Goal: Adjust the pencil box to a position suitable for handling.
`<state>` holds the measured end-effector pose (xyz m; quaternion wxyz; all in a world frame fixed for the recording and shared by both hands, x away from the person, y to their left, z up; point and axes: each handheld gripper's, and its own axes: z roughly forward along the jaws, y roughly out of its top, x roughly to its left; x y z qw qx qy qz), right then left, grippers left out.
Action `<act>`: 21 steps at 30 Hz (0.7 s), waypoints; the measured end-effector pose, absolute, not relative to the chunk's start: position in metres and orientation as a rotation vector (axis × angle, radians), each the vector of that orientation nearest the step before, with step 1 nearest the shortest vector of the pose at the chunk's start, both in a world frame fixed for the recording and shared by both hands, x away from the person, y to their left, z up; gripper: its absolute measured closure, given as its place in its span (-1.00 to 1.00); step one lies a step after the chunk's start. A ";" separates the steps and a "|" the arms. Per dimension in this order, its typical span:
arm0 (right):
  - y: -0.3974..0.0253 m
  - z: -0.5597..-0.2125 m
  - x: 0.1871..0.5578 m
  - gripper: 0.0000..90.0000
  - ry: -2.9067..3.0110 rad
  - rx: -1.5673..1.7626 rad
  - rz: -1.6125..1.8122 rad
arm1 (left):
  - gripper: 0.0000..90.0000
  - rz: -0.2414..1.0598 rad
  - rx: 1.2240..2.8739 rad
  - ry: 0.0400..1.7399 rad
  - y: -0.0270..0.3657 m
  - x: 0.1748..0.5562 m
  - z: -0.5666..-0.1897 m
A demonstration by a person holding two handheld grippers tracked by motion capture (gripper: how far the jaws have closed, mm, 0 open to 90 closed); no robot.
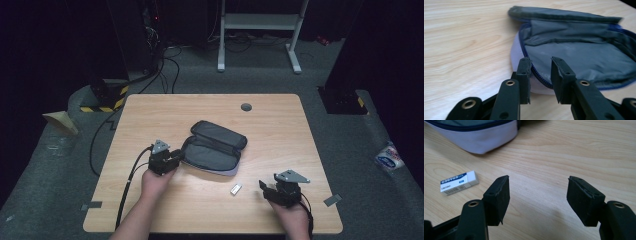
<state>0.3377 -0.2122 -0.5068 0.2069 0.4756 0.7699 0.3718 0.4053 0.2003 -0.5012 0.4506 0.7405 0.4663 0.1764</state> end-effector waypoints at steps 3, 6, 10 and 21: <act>-0.205 -0.504 0.341 -0.23 2.156 1.314 1.029 | 0.49 0.422 1.835 1.100 0.193 0.397 -0.503; -0.197 -0.502 0.347 -0.16 2.179 1.321 1.030 | 0.45 0.397 1.818 1.072 0.188 0.391 -0.503; -0.191 -0.501 0.351 -0.12 2.196 1.304 1.023 | 0.38 0.378 1.776 1.021 0.187 0.378 -0.494; -0.175 -0.499 0.366 0.07 2.183 1.335 1.055 | 0.79 0.484 1.815 1.205 0.208 0.394 -0.505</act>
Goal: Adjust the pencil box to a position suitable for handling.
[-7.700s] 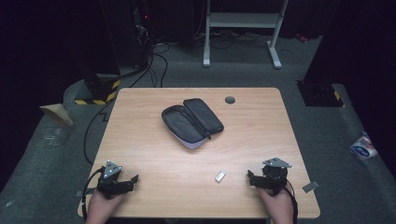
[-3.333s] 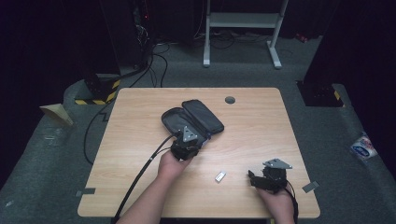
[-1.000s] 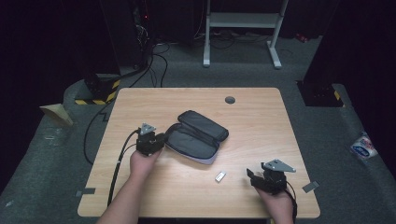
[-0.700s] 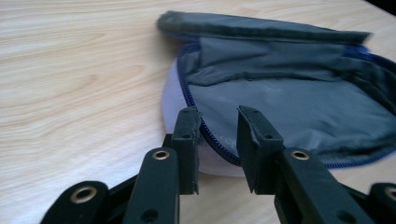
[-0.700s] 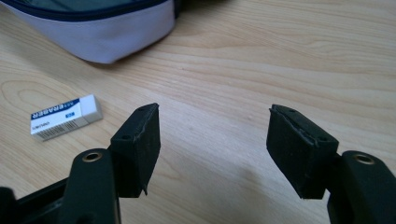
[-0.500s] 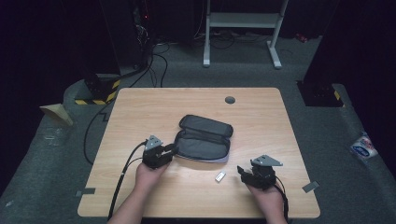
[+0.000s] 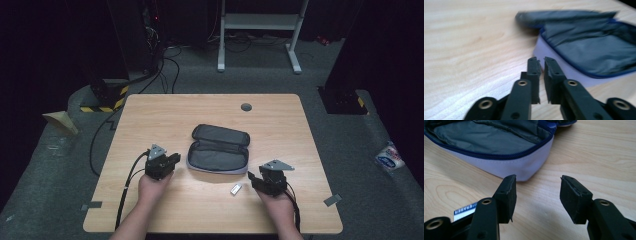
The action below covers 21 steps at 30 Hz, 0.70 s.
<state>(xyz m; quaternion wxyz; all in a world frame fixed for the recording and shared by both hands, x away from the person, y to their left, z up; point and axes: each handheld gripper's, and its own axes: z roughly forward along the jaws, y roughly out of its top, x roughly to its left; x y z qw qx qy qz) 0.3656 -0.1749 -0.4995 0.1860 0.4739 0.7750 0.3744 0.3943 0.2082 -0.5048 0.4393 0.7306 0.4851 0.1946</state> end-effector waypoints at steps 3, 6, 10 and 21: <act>-0.171 -0.500 0.369 0.10 2.196 1.332 1.041 | 0.77 0.456 1.836 1.225 0.202 0.402 -0.515; -0.165 -0.503 0.375 0.15 2.204 1.353 1.016 | 0.76 0.430 1.850 1.201 0.195 0.401 -0.519; -0.162 -0.503 0.380 0.20 2.212 1.335 1.007 | 0.75 0.427 1.854 1.180 0.189 0.398 -0.521; -0.160 -0.505 0.398 0.14 2.212 1.316 1.031 | 0.73 0.425 1.854 1.175 0.184 0.397 -0.519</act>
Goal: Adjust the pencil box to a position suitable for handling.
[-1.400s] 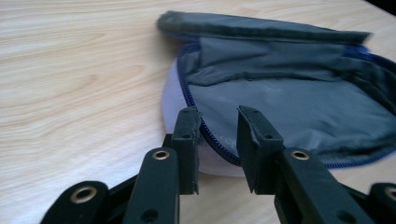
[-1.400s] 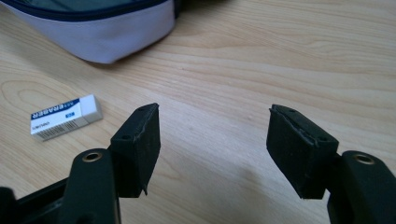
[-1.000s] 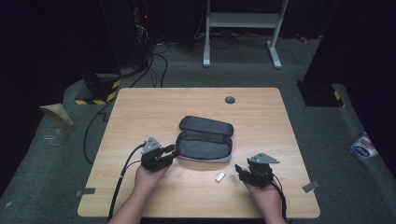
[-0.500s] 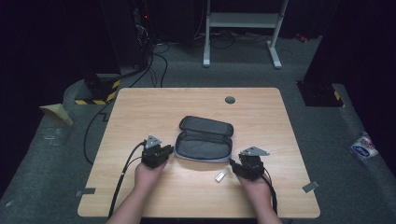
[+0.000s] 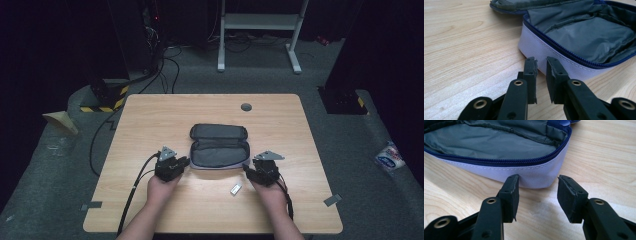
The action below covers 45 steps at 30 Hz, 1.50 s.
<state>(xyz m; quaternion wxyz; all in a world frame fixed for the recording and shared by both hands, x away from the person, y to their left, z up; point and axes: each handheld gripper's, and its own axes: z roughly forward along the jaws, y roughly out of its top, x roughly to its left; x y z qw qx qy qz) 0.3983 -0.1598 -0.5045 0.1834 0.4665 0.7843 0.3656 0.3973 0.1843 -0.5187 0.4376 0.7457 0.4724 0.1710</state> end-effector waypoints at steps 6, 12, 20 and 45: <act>-0.161 -0.503 0.403 0.06 2.210 1.313 1.042 | 0.71 0.433 1.865 1.183 0.185 0.399 -0.519; -0.158 -0.506 0.404 0.03 2.215 1.315 1.055 | 0.69 0.438 1.855 1.200 0.184 0.403 -0.518; -0.148 -0.505 0.409 0.04 2.230 1.292 1.058 | 0.68 0.436 1.860 1.225 0.185 0.410 -0.520; -0.165 -0.511 0.445 0.39 2.095 1.438 0.989 | 0.64 0.508 1.848 1.273 0.181 0.416 -0.515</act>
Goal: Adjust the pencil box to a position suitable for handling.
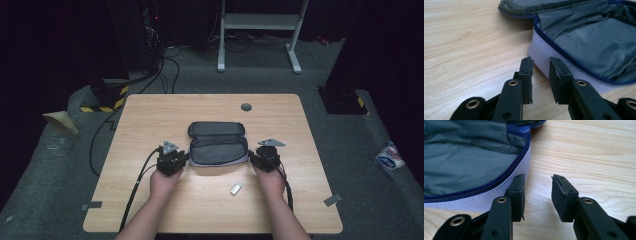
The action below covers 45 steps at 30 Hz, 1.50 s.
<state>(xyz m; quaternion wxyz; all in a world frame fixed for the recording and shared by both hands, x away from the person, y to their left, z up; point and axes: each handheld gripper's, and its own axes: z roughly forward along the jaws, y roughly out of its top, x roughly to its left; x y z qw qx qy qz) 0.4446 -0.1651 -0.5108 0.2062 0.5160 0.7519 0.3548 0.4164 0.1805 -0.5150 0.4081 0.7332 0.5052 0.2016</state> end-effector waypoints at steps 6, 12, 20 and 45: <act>-0.160 -0.513 0.439 0.37 2.106 1.428 0.992 | 0.64 0.505 1.848 1.280 0.185 0.419 -0.517; -0.162 -0.512 0.438 0.24 2.098 1.425 0.988 | 0.61 0.501 1.844 1.276 0.189 0.419 -0.517; -0.182 -0.510 0.423 0.03 2.070 1.454 1.019 | 0.36 0.527 1.815 1.264 0.215 0.402 -0.509; -0.204 -0.512 0.344 -0.14 2.097 1.324 1.090 | -0.16 0.547 1.953 1.348 0.294 0.325 -0.525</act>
